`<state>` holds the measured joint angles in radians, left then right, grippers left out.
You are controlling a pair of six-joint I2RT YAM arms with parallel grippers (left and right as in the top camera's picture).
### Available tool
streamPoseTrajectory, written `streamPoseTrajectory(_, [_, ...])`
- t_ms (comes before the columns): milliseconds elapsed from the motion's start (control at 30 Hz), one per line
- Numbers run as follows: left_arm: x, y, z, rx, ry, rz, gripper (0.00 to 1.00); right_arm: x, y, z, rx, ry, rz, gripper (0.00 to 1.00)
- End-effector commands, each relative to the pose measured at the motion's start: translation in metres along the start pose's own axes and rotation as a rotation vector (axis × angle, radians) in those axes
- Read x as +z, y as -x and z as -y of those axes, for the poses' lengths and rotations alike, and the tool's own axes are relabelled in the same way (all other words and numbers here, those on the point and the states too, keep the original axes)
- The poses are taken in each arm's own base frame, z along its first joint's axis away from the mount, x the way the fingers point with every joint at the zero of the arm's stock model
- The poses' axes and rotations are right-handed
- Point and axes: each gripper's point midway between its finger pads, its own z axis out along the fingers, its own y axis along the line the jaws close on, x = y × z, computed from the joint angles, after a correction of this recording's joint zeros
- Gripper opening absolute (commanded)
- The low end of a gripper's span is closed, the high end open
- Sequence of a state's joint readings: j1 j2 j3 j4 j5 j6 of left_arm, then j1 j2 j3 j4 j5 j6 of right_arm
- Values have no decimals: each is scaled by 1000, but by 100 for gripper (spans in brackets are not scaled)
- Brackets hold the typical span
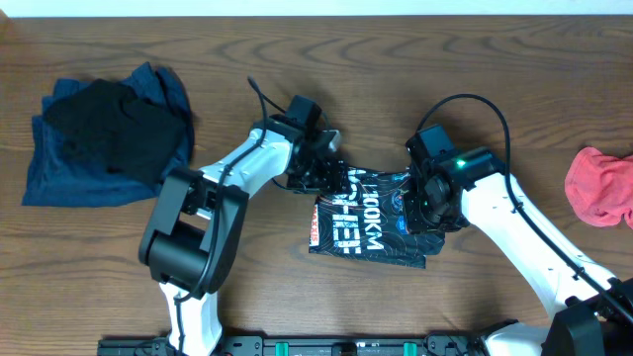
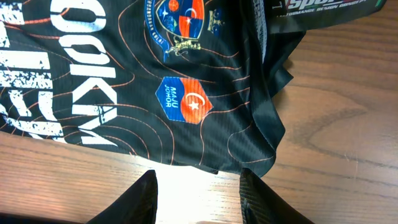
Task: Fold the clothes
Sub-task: 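Grasp the black jersey bundle with the left gripper and lift it, then carry the bundle left and place it on the navy shirt pile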
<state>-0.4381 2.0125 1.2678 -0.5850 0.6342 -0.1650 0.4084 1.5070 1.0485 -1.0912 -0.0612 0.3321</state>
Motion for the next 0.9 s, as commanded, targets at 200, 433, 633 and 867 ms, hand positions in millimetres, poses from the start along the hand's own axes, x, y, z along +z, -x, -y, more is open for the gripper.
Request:
streamPoseTrajectory(200, [21,-18,9,44,-25,-77,28,-6,5,4,12,-13,27,42])
streamPoseTrajectory(433, [7,-4,-29,12,122,-12,6,-6,6,6,12,-27,32,41])
streamPoseTrajectory(633, [-61,14,-94,-82,428,110,6,-6,8,13,45,-61,42,40])
streamPoseTrajectory(867, [-186,24,-164,-230,759,370,6,-6,10,19,67,-72,49,40])
